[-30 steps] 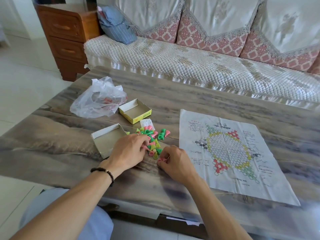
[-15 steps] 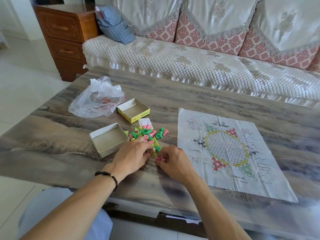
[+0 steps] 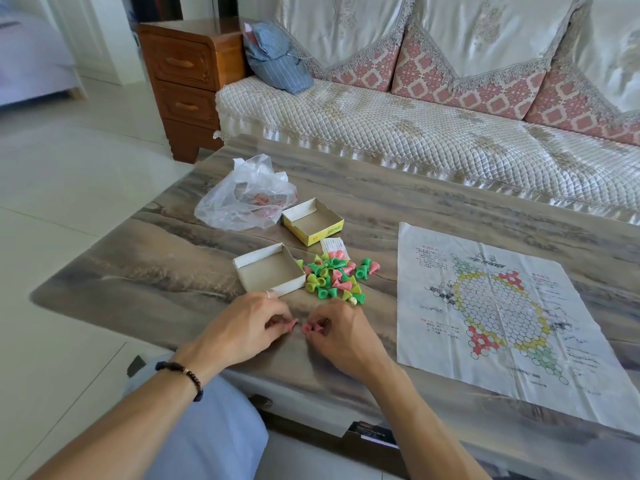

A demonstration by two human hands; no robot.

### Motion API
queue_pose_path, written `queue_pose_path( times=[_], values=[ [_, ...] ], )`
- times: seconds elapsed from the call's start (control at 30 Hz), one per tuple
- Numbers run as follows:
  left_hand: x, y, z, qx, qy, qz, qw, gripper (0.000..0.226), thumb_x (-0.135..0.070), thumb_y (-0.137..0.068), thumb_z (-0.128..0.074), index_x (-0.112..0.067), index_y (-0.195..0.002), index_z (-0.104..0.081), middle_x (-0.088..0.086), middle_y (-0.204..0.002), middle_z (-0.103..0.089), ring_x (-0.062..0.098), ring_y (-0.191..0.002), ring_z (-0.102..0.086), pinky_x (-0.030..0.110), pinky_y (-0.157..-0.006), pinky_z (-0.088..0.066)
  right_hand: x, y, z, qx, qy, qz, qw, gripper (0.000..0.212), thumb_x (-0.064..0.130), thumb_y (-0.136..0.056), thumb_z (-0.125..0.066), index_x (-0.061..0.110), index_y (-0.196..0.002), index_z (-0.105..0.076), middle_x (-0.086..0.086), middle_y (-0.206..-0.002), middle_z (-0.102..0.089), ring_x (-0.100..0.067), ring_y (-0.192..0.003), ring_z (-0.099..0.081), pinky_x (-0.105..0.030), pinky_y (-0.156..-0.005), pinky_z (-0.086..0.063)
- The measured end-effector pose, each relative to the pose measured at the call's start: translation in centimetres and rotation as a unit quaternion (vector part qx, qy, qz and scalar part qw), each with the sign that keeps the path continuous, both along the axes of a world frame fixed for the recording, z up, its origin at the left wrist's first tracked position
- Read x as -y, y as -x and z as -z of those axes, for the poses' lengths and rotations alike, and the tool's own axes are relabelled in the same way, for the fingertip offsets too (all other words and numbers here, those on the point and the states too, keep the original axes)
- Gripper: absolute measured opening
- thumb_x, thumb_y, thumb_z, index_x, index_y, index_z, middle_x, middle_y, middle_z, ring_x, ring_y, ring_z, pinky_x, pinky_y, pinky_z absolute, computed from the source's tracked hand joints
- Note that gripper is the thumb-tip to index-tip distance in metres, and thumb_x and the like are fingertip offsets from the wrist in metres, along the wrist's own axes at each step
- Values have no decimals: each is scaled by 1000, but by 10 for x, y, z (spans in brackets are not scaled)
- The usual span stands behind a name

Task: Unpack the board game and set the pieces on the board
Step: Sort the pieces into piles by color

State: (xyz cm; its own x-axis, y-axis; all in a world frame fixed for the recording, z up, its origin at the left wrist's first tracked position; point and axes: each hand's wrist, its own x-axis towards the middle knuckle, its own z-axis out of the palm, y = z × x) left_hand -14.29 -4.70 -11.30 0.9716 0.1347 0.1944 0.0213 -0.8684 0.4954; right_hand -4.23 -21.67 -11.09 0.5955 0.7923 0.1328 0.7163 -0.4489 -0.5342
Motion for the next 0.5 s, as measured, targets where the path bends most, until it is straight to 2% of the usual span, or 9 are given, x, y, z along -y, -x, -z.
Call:
queue_pose_path(
  times=[0.1, 0.23, 0.5],
  values=[
    [-23, 12, 2, 3, 4, -23, 1000, 5, -23, -84, -73, -22, -88, -76, -8, -80, -62, 6, -70, -52, 22, -66, -39, -30, 13, 0, -4, -9, -28, 1000, 12, 23, -83, -66, 20, -94, -73, 6, -88, -57, -9, -76, -51, -13, -63, -38],
    [-54, 29, 0, 0, 11, -60, 998, 3, -21, -83, -75, -22, -86, -76, -11, -75, -57, 4, -67, -46, 22, -66, -36, -70, 25, -1, -5, -2, -36, 999, 21, 19, -81, -64, 18, -102, -70, -1, -95, -60, -16, -84, -53, -21, -70, -37],
    [-93, 43, -3, -33, -5, -80, 996, 20, -18, -87, -68, -21, -106, -72, -6, -87, -59, 13, -81, -55, 23, -71, -34, -124, 39, -3, -9, 5, -70, 997, 24, 15, -78, -61, 15, -101, -68, -5, -91, -61, -18, -80, -54, -18, -66, -34]
  ],
)
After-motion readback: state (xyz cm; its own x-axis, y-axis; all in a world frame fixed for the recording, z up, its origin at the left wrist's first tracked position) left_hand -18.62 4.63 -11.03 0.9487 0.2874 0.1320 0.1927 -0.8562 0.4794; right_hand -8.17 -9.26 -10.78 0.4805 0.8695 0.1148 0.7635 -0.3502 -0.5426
